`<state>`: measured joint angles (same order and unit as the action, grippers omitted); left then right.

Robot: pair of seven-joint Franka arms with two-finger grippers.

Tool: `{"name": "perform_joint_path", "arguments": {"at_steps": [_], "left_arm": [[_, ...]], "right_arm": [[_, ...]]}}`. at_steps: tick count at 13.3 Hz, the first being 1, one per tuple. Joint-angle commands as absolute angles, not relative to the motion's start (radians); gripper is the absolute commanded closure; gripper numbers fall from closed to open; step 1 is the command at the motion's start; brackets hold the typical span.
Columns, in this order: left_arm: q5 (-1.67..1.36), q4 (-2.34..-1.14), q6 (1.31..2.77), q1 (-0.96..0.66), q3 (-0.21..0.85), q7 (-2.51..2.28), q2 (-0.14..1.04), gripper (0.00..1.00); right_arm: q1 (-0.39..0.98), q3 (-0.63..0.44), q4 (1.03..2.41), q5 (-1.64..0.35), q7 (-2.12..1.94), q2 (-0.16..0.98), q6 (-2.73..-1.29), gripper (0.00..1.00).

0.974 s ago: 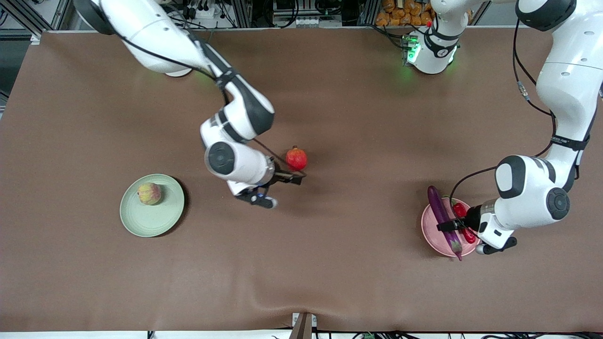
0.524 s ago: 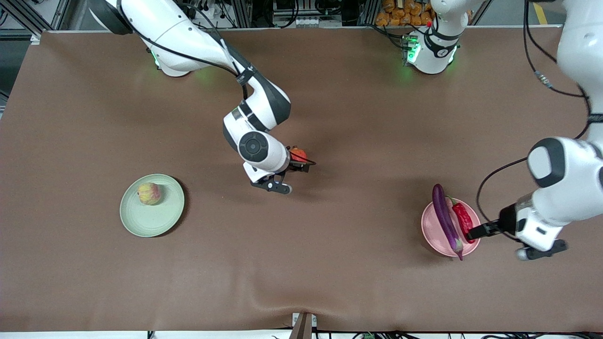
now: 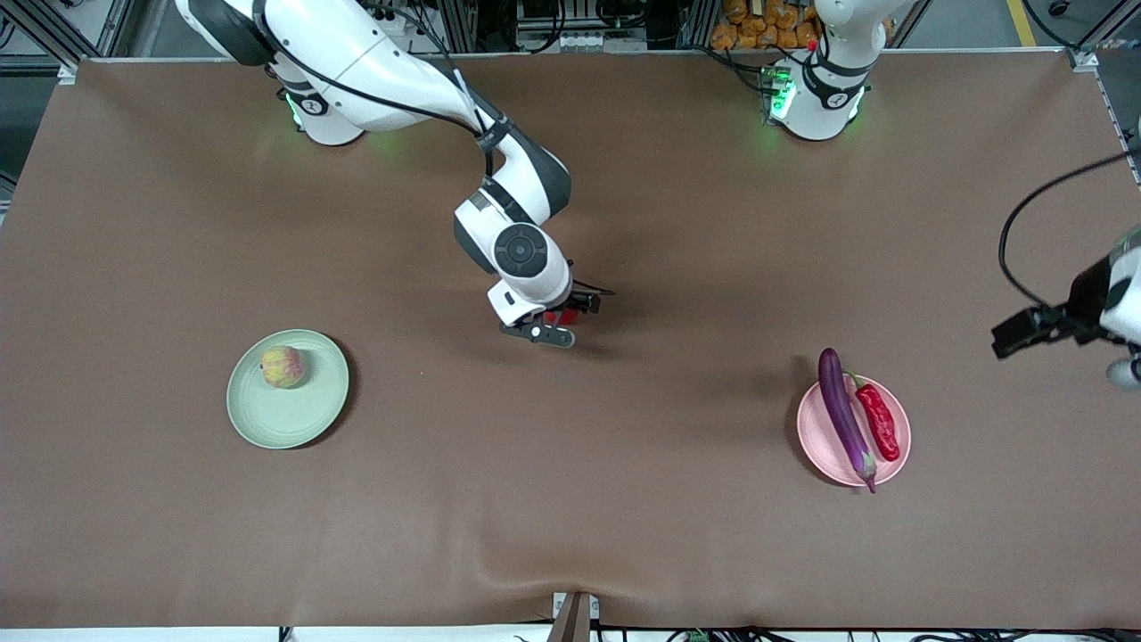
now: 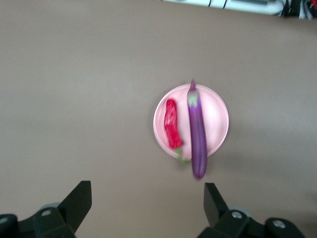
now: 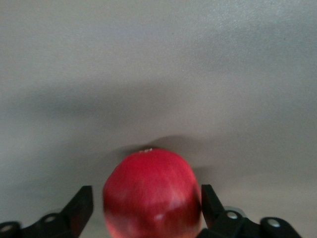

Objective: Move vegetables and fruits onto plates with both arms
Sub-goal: 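Carry the apple to the green plate while the left gripper withdraws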

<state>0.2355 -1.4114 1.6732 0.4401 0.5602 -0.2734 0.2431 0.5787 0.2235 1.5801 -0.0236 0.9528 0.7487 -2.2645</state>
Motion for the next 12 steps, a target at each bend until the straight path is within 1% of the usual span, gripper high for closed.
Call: {"name": "perform_joint_path", "arguments": {"at_steps": [1, 4, 5, 7, 9, 10, 11, 12], "left_arm": [[0.210, -1.433, 1.542, 0.442, 0.565, -0.247, 0.143, 0.00], [0.135, -1.449, 1.474, 0.434, 0.557, -0.230, 0.072, 0.00], [0.126, -1.500, 1.473, 0.390, 0.514, -0.230, 0.037, 0.00], [0.068, -1.603, 1.505, 0.271, 0.347, -0.233, -0.041, 0.00], [0.043, -1.614, 1.480, 0.093, 0.147, -0.226, -0.049, 0.00], [0.043, -1.612, 1.459, 0.028, 0.079, -0.225, -0.051, 0.00], [0.043, -1.609, 1.459, -0.006, 0.055, -0.225, -0.048, 0.00], [0.044, -1.599, 1.469, -0.011, 0.057, -0.225, -0.043, 0.00]], "right_arm": [[0.577, 0.210, 1.580, 0.060, 0.966, 0.741, -2.260, 1.00], [0.497, 0.213, 1.488, 0.058, 0.948, 0.730, -2.108, 1.00], [0.458, 0.215, 1.442, 0.057, 0.924, 0.727, -2.038, 1.00], [0.355, 0.216, 1.384, 0.054, 0.788, 0.710, -1.926, 1.00], [0.237, 0.216, 1.379, 0.051, 0.598, 0.686, -1.896, 1.00], [0.179, 0.216, 1.379, 0.051, 0.515, 0.677, -1.894, 1.00], [0.122, 0.216, 1.379, 0.052, 0.436, 0.673, -1.887, 1.00], [0.079, 0.215, 1.381, 0.057, 0.360, 0.673, -1.884, 1.00]]}}
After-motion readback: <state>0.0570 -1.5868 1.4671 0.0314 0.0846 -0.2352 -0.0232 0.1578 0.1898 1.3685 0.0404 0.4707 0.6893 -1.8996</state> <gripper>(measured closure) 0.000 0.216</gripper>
